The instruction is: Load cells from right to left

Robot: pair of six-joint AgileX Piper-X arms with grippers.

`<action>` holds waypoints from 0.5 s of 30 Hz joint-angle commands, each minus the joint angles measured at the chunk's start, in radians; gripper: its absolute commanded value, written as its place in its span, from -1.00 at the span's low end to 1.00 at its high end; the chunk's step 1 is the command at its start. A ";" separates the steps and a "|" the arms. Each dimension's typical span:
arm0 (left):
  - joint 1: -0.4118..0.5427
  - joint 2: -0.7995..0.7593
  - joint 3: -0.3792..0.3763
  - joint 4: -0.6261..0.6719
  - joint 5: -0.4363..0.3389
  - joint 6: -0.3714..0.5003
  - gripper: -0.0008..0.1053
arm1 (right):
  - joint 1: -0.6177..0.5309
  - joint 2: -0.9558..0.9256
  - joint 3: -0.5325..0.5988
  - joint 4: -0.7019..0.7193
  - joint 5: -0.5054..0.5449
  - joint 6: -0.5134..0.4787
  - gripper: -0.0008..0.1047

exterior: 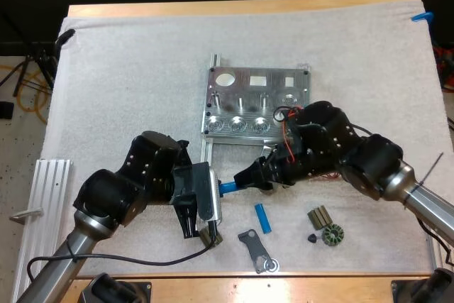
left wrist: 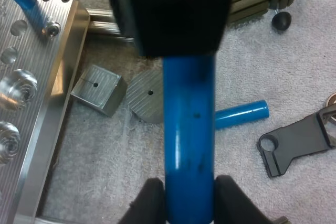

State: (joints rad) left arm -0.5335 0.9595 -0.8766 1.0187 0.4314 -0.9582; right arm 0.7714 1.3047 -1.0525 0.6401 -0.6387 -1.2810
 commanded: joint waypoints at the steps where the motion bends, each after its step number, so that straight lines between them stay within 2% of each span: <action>1: 0.002 -0.011 -0.001 0.001 0.015 -0.009 -0.79 | 0.002 0.004 0.000 -0.015 -0.026 0.007 -0.04; 9: 0.002 -0.011 -0.001 0.001 0.015 -0.009 -0.79 | 0.004 0.014 0.000 -0.030 -0.039 0.028 -0.04; 15: 0.002 -0.011 -0.001 0.001 0.015 -0.009 -0.79 | 0.050 0.014 0.000 -0.030 -0.039 0.030 -0.04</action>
State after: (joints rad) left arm -0.5335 0.9595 -0.8766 1.0187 0.4314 -0.9582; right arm 0.8174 1.3214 -1.0525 0.6176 -0.6626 -1.2477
